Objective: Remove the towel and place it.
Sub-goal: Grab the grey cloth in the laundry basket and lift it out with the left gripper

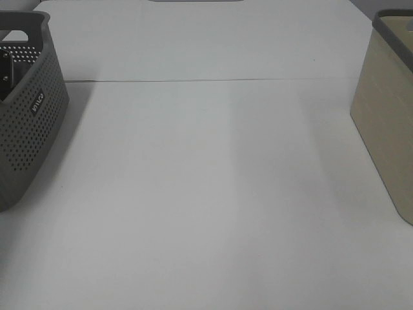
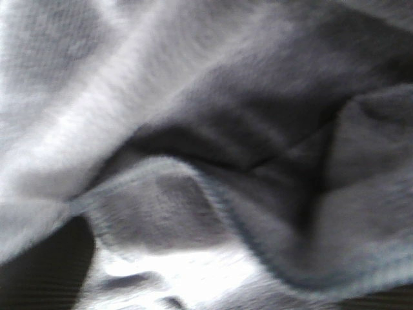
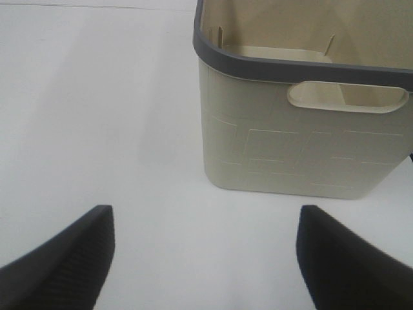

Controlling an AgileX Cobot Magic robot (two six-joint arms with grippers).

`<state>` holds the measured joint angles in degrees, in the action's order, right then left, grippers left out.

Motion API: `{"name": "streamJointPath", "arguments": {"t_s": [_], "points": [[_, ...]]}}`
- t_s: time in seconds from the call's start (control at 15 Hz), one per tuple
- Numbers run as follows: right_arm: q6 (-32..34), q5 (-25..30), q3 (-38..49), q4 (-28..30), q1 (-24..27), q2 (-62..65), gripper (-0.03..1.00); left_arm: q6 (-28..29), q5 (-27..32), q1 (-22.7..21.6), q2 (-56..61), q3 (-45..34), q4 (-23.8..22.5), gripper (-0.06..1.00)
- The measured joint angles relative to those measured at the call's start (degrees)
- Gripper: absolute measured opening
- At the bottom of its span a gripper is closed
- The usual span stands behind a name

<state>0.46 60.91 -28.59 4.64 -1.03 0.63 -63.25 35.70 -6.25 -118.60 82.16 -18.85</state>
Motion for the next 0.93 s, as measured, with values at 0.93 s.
{"name": "streamJointPath", "arguments": {"t_s": [0.93], "points": [[0.0, 0.0, 0.0, 0.0, 0.0, 0.0, 0.75, 6.9, 0.6, 0.8, 14.6, 0.0, 0.7, 0.02]]}}
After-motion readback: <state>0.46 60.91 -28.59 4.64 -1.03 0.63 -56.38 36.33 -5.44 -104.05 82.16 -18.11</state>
